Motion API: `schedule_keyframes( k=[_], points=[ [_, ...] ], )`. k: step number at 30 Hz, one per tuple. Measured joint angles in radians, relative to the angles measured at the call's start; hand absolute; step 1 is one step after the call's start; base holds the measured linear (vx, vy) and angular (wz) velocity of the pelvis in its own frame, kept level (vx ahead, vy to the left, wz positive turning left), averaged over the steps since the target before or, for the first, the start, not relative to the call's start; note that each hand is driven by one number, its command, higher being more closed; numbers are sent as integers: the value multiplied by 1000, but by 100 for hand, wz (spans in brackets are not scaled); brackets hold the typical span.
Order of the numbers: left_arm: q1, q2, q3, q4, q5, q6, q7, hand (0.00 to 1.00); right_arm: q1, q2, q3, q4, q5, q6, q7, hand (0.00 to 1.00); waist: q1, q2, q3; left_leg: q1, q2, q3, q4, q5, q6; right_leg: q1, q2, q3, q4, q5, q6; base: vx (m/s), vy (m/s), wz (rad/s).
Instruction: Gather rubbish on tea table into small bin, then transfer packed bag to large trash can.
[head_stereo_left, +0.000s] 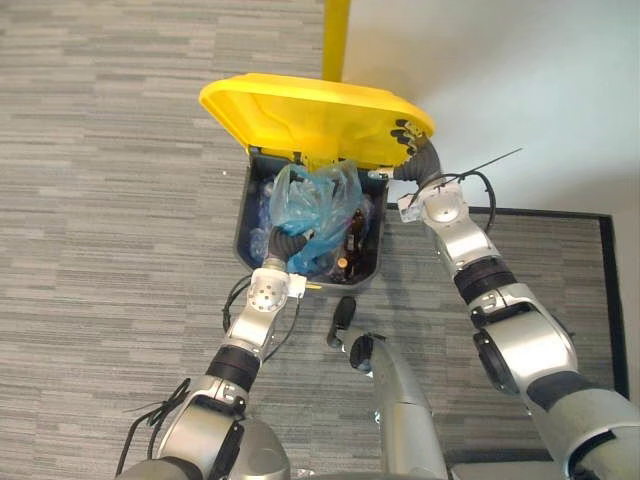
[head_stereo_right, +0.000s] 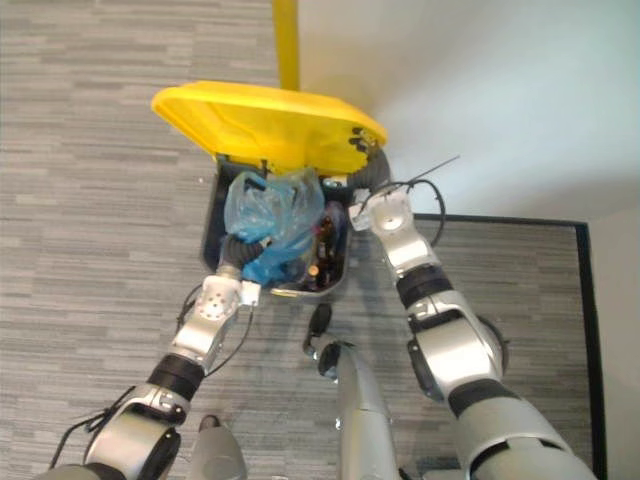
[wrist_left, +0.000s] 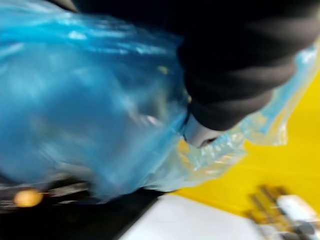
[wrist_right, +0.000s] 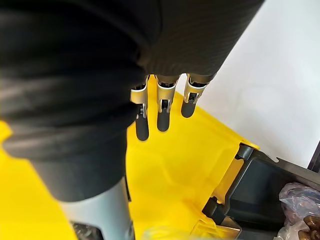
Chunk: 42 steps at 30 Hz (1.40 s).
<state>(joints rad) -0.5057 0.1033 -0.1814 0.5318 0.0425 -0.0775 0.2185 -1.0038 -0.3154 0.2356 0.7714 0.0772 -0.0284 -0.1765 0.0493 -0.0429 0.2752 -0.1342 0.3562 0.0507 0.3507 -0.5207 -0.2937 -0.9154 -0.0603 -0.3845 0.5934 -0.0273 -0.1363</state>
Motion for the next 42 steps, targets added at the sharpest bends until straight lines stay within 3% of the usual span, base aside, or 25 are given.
schedule_keyframes(
  k=[4,6,11,17,22,25,27,31,36,39,41,42],
  points=[
    [-15,-3,7,16,89,46,18,0,0,4,-1,-18,0,0,1,0,7,0,5,-7,19,22,25,-11,-8,-29,-1,-12,50,-31,-44,6,-44,-2],
    [-40,-9,8,24,125,47,21,0,0,3,-1,-18,0,0,2,0,5,2,7,-13,29,24,48,-15,-10,-30,-6,-20,69,-45,-55,0,-50,6],
    [-73,-19,13,24,196,57,34,0,7,3,-4,-54,-3,-1,5,0,3,1,9,-45,32,24,84,-16,-11,-42,-22,-27,80,-52,-55,-39,-24,9],
    [-72,-5,55,40,287,110,38,0,34,0,-5,-81,-40,0,24,0,2,2,41,-54,33,16,117,-55,-11,-40,-32,-41,90,-52,-54,-62,0,-3],
    [-71,-1,118,32,289,112,64,0,52,-9,-4,-80,-77,0,42,0,-3,6,46,-66,28,-42,186,-57,-8,-25,-32,-57,89,-58,-64,-40,-17,3],
    [-52,0,144,-32,287,106,84,0,81,-25,-4,-80,-83,2,44,0,-7,5,49,-56,23,-61,112,-80,15,-18,-36,-58,70,-41,-38,-66,-9,15],
    [14,-5,183,-90,244,95,96,0,110,-28,4,-80,-111,6,50,0,-9,15,54,-11,17,-87,28,-76,14,13,-34,-80,43,-41,-38,-12,-20,23],
    [127,-12,226,-184,163,64,106,0,150,-45,2,-80,-153,11,61,0,6,17,54,-8,-1,-100,87,-76,15,20,-30,-101,52,-57,-62,-8,-7,4],
    [362,-84,292,-232,53,22,56,0,320,-48,-9,-94,-209,32,89,0,10,48,33,83,10,-133,-24,-69,143,108,-31,-140,27,-70,-36,-14,-29,20],
    [472,-89,340,-135,21,21,27,0,373,-57,-50,-94,-237,45,102,0,22,66,11,62,-29,-142,139,-81,153,135,-32,-140,29,-83,-49,-37,-12,-9],
    [516,-87,381,-8,20,28,-5,0,437,-58,-80,-122,-241,48,118,0,18,70,1,98,-41,-139,178,-108,198,194,-32,-143,24,-83,-49,-99,11,-19],
    [522,-85,387,20,18,29,-12,0,454,-59,-84,-134,-244,46,119,0,14,70,1,113,-47,-139,187,-122,201,210,-33,-144,18,-83,-49,-158,62,-28]
  ],
)
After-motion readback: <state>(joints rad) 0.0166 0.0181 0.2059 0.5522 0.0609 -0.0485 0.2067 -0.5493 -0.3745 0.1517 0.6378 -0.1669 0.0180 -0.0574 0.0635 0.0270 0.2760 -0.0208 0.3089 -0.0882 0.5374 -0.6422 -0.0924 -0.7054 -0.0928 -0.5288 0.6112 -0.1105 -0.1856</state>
